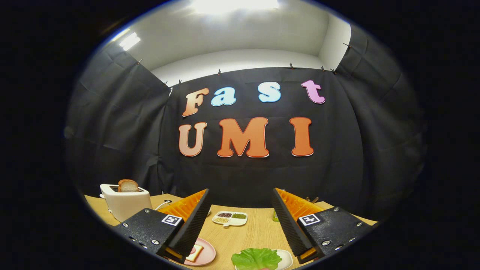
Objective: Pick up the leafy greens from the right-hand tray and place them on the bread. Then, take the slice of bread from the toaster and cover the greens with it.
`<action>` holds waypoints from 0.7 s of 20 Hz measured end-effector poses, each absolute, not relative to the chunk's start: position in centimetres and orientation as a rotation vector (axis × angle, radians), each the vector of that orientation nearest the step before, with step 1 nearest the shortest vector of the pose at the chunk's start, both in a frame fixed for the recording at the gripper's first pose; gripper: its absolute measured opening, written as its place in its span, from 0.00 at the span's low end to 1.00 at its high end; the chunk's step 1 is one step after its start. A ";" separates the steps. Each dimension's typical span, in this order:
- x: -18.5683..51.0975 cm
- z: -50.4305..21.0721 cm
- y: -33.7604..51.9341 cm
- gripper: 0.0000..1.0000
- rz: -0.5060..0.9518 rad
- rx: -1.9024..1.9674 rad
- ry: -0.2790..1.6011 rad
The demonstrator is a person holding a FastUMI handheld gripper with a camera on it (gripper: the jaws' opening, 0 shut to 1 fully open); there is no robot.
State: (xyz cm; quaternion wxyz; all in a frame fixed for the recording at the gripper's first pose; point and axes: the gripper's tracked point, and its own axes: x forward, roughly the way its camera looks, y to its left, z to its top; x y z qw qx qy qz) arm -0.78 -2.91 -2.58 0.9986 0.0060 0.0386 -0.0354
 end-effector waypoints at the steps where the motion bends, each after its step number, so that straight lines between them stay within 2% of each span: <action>1: -0.9 -2.9 -3.2 0.97 -0.077 0.008 0.090; 6: -1.2 -6.1 -4.7 0.97 -0.109 -0.031 0.188; 14: -2.3 -13.8 -6.0 0.97 -0.107 -0.010 0.498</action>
